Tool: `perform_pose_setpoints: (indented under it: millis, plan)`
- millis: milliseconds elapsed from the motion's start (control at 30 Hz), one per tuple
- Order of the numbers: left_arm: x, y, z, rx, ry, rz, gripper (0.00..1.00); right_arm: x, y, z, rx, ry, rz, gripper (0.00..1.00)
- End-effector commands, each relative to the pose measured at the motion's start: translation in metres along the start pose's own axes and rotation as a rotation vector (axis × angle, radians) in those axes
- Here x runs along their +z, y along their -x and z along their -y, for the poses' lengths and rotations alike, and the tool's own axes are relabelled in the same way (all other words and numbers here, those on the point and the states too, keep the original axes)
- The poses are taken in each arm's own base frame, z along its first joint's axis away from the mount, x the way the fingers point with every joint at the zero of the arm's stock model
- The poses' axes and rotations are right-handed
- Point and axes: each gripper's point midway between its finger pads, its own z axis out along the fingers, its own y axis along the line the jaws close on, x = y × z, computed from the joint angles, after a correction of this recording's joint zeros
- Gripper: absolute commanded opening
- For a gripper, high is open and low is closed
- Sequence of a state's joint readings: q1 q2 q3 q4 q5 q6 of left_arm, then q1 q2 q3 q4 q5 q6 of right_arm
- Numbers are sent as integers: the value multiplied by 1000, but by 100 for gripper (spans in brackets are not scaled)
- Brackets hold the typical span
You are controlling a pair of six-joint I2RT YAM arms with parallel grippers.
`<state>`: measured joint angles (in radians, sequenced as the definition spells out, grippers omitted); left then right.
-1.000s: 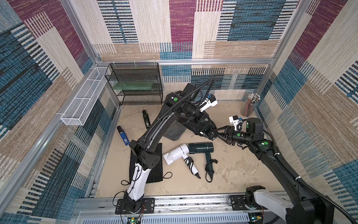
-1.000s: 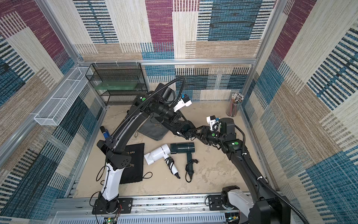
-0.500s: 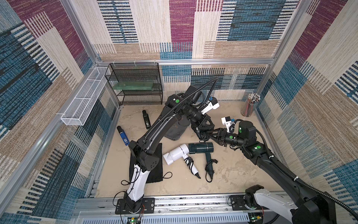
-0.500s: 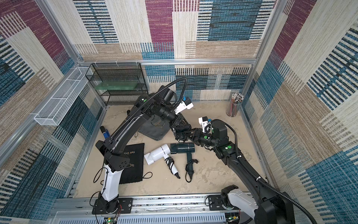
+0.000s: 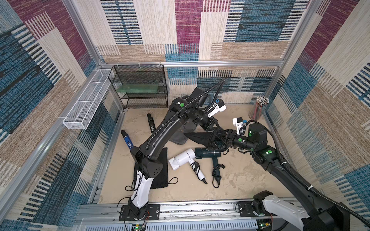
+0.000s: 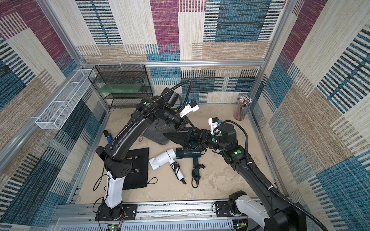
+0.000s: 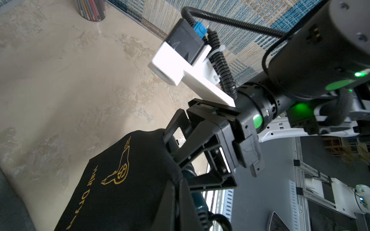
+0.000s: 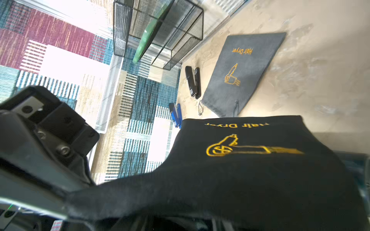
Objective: Pack away hair dryers
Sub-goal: Place the hair dryer in the drawstring bag, then place the drawstring bag at the center of the board.
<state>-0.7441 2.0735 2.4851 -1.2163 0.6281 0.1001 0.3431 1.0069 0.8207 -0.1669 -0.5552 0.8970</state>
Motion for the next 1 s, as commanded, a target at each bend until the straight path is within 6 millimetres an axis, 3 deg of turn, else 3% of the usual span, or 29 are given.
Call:
perform_pose_setpoints:
  millis: [0,500,833,967]
  plan:
    - [-10,15,9,8,-6,61,0,-7,8,1,-52,-44,46,53]
    - [-33,22,15,47,45,102,0,-43,33,-11,-200,-110,207,54]
    - [-44,19,28,60,10,113,0,-55,20,25,-274,-202,254,56]
    - [-47,19,30,63,9,116,0,-53,15,25,-279,-166,250,58]
